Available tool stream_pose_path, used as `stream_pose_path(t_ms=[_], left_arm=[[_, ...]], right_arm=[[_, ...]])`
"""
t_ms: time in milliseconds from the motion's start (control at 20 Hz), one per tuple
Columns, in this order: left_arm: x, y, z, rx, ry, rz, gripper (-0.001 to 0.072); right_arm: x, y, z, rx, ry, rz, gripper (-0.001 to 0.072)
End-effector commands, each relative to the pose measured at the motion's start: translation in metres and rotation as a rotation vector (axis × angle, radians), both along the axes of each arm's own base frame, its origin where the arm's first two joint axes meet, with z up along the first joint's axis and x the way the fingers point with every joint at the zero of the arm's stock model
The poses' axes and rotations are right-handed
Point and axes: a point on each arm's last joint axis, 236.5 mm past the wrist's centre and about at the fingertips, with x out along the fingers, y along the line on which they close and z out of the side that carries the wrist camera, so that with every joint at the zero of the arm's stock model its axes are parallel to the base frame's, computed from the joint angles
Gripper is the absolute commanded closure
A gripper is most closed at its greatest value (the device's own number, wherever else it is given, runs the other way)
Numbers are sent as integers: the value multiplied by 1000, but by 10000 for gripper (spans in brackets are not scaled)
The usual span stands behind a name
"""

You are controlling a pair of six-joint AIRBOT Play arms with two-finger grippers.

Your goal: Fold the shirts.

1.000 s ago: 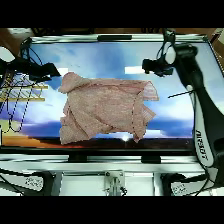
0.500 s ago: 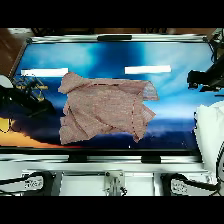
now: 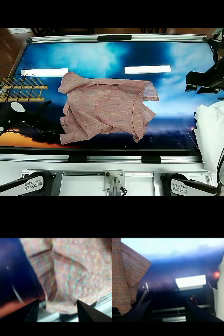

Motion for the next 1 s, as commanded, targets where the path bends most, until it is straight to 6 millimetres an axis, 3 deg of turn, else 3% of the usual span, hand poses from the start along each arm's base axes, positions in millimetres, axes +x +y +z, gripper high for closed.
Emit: stream_pose_path(t_ms=[0,50,150,200,250,400,500,650,800,950], left_arm=[[12,-13,1,-66,-107,-43,191],[13,-15,3,-77,-122,-54,203],[10,-16,4,-85,-116,-73,504],[6,-18,6,-100,-111,-95,619],[-1,-22,9,-123,-100,-130,679],[-11,-25,14,-152,-77,-168,680],[-9,-27,18,-157,-93,-162,680],[1,-35,31,-191,-141,-135,680],[10,-43,41,-231,-162,-101,680],[11,-44,44,-236,-166,-101,680]], right_arm=[[-6,5,-1,11,24,13,201],[-7,5,-1,11,29,12,201],[-20,8,-8,26,90,23,201],[-27,20,-18,71,131,61,200],[-39,37,-34,146,186,95,199],[-72,78,-87,328,292,105,137],[-96,103,-117,412,322,71,137],[-129,126,-164,343,257,90,136],[-157,150,-196,326,269,146,136],[-155,170,-208,293,210,199,136]])
